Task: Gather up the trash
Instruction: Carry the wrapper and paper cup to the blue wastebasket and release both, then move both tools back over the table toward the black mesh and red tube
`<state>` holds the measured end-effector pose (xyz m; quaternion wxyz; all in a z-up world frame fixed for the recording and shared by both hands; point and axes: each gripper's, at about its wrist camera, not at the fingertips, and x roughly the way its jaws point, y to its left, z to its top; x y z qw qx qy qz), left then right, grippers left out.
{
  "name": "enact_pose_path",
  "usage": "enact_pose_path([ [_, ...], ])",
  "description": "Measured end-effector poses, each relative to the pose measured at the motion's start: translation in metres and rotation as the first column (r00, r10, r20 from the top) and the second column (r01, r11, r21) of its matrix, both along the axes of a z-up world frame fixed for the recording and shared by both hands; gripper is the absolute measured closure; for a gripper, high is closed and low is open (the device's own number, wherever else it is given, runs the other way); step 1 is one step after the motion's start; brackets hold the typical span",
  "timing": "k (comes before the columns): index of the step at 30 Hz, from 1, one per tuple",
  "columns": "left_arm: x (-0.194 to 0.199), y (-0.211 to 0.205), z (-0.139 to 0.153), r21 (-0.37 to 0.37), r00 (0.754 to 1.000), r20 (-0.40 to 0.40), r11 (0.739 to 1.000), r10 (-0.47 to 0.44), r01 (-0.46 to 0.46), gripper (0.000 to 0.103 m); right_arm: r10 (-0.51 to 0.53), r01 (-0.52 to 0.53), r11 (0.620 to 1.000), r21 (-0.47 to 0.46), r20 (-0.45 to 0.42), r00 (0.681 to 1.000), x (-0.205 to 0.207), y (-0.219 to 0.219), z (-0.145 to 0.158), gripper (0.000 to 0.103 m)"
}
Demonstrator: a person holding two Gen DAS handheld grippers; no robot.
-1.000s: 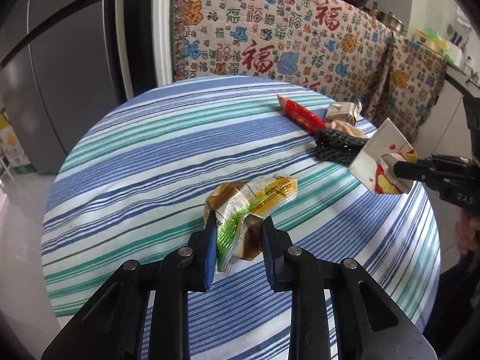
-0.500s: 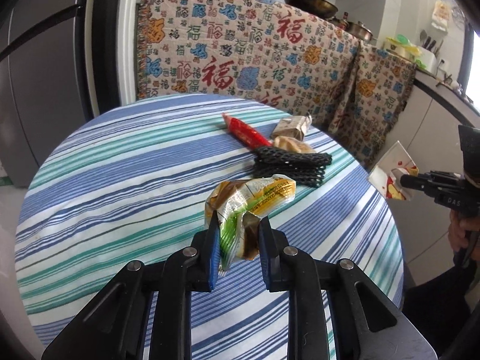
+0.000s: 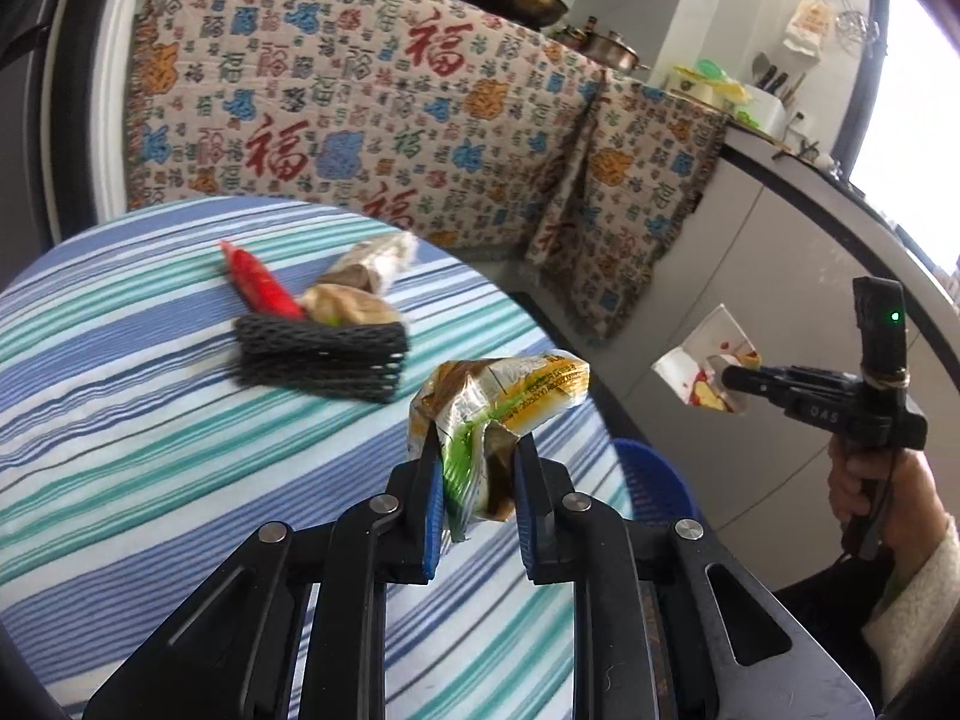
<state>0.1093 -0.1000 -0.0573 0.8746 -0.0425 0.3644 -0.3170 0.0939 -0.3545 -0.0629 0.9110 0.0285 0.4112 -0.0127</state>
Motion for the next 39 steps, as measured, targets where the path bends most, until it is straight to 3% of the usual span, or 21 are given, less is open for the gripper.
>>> enact_pose_path([
  [8,-0.018,-0.127,0.006,-0.007,0.981,-0.002,0.981,-0.193,0.193,0.085,-0.135,0.135,0.991,-0.003,-0.046,0.99,-0.028,-0.063,-0.015,0.091],
  [15,-0.024,-0.217,-0.025,0.002,0.958,-0.066,0.96,-0.281,0.281,0.085,-0.233,0.231,0.972,-0.029,-0.134,0.963,-0.053,-0.118,-0.043,0.091],
  [23,-0.017,-0.281,-0.067,0.02,0.943,-0.134,0.95,-0.305,0.31,0.085,-0.286,0.286,0.958,-0.028,-0.192,0.939,-0.066,-0.156,-0.074,0.091],
  [30,-0.004,-0.309,-0.091,0.034,0.931,-0.177,0.943,-0.321,0.331,0.082,-0.276,0.28,0.96,-0.02,-0.249,0.928,-0.055,-0.171,-0.102,0.088],
  [32,-0.001,-0.315,-0.097,0.038,0.925,-0.2,0.941,-0.322,0.336,0.079,-0.272,0.276,0.961,-0.023,-0.26,0.927,-0.051,-0.173,-0.108,0.083],
  [33,0.0,-0.318,-0.1,0.046,0.926,-0.205,0.942,-0.318,0.333,0.071,-0.273,0.276,0.961,-0.026,-0.262,0.926,-0.05,-0.172,-0.11,0.072],
  [34,0.002,-0.322,-0.103,0.048,0.927,-0.204,0.942,-0.316,0.332,0.054,-0.274,0.277,0.961,-0.028,-0.261,0.926,-0.05,-0.172,-0.11,0.068],
  [36,0.002,-0.325,-0.105,0.05,0.932,-0.187,0.945,-0.31,0.324,0.042,-0.281,0.282,0.959,-0.036,-0.254,0.925,-0.049,-0.173,-0.11,0.066],
  [39,0.002,-0.324,-0.103,0.037,0.931,-0.184,0.944,-0.316,0.328,0.042,-0.301,0.298,0.953,-0.047,-0.231,0.925,-0.051,-0.175,-0.104,0.066],
])
